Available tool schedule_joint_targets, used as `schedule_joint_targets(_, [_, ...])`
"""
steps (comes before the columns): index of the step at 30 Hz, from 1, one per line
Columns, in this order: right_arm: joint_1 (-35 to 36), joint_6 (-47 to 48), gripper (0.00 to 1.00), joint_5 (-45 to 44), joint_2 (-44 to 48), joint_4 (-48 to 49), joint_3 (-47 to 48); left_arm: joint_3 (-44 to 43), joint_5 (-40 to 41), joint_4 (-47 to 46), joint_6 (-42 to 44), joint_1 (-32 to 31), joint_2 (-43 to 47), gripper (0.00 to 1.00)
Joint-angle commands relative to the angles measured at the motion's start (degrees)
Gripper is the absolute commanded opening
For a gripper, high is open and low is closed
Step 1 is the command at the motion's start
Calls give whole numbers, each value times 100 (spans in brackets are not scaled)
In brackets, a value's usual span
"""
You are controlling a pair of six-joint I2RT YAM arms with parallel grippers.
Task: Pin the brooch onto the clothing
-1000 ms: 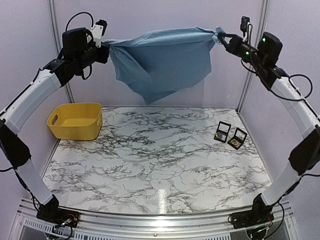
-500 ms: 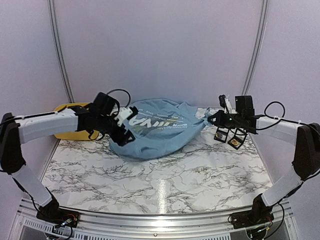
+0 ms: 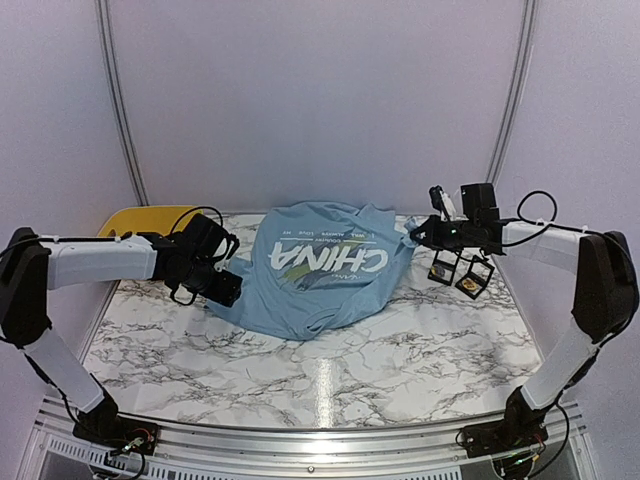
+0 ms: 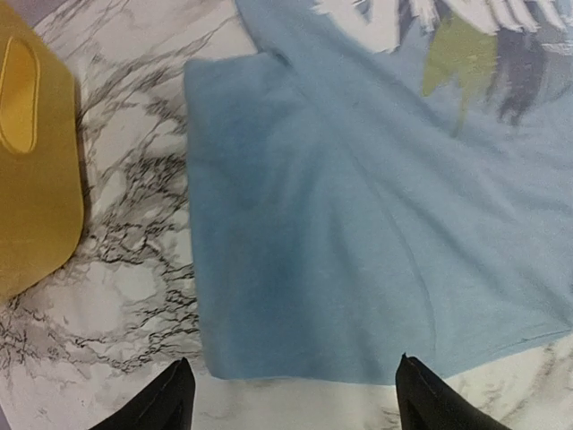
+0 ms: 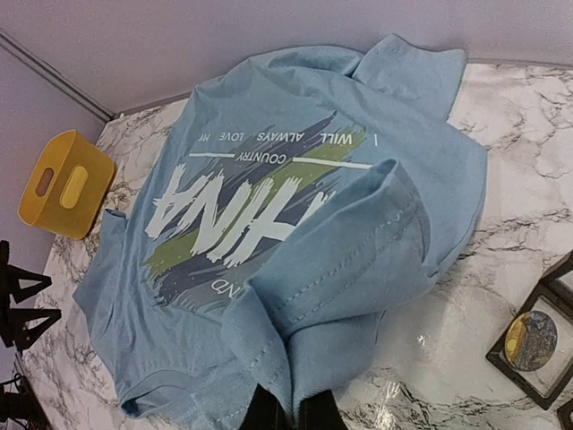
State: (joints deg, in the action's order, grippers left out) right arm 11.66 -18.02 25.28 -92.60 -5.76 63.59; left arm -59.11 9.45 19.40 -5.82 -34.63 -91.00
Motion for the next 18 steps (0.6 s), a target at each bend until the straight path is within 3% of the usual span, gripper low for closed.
schedule_joint_targets(1, [78,184,0,9,9,-158,225,169,698,-146,-835,393,-478,79])
schedule_joint_targets(9, [341,657,0,-195,274,-1051,331,-214,732,-243,-763,509,-1384,84])
schedule_joint_targets(11, [366,766,0,-226,395,-1301,321,-179,526,-252,-748,502,-1504,77])
schedule_joint_targets(13, [363,825,0,-266,493,-1509,312,-91,271,-340,-730,501,-1530,54])
schedule_joint_targets(16, [365,876,0,-242,610,-2022,389,33,-149,-381,-665,484,-1390,3])
schedule_joint_targets(18, [380,940,0,-270,711,-2585,505,253,-303,-340,-712,475,-891,0])
